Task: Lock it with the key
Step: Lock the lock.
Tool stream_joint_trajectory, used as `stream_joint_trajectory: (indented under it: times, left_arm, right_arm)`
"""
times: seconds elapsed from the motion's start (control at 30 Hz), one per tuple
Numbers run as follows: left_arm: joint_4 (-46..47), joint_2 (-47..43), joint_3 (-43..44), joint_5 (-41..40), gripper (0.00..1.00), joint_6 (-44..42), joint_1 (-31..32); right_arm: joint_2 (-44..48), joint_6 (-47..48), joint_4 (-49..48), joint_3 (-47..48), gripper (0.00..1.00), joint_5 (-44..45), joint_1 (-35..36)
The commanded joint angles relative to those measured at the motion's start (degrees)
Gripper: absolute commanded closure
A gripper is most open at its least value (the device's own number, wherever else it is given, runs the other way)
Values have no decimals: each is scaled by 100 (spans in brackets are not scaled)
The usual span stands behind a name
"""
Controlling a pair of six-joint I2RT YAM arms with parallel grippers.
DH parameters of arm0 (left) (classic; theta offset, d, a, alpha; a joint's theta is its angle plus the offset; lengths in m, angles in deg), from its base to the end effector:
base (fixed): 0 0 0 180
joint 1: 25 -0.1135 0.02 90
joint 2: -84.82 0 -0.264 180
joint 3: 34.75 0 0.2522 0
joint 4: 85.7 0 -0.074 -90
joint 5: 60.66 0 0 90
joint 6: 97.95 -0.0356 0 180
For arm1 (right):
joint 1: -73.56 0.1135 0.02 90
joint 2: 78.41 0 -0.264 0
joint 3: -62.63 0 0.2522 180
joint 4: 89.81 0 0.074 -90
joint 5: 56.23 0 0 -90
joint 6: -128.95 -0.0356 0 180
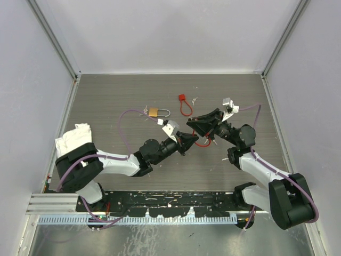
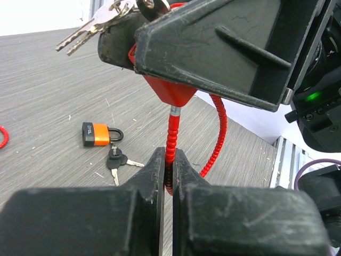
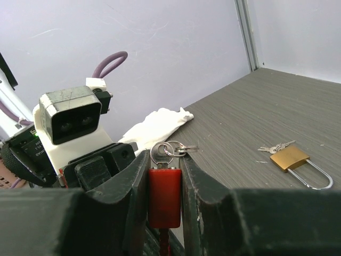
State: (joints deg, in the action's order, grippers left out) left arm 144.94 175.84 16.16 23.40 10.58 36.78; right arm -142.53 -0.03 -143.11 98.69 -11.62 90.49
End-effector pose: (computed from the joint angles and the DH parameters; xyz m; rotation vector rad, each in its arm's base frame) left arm 0.1570 -0.2848 0.2350 0.4580 1.4050 -1.0857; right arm 0.2001 0.0874 0.2746 -0.5242 1.2732 1.2743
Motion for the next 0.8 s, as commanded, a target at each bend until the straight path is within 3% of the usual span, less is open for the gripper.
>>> stream_joint_trajectory:
  times: [0.0, 0.33, 0.77]
  left_arm:
    - [1760, -607, 307, -592, 100, -89, -149]
    - [1760, -532, 464, -908, 100, 183, -148]
    - [1760, -302, 765, -557, 100, 368, -130]
  right_arm:
    - [-56, -56, 285, -250, 99, -339, 84]
    - [-93, -191, 21, -386, 99, -76, 87]
    - [-79, -109, -229, -539, 99, 245, 127]
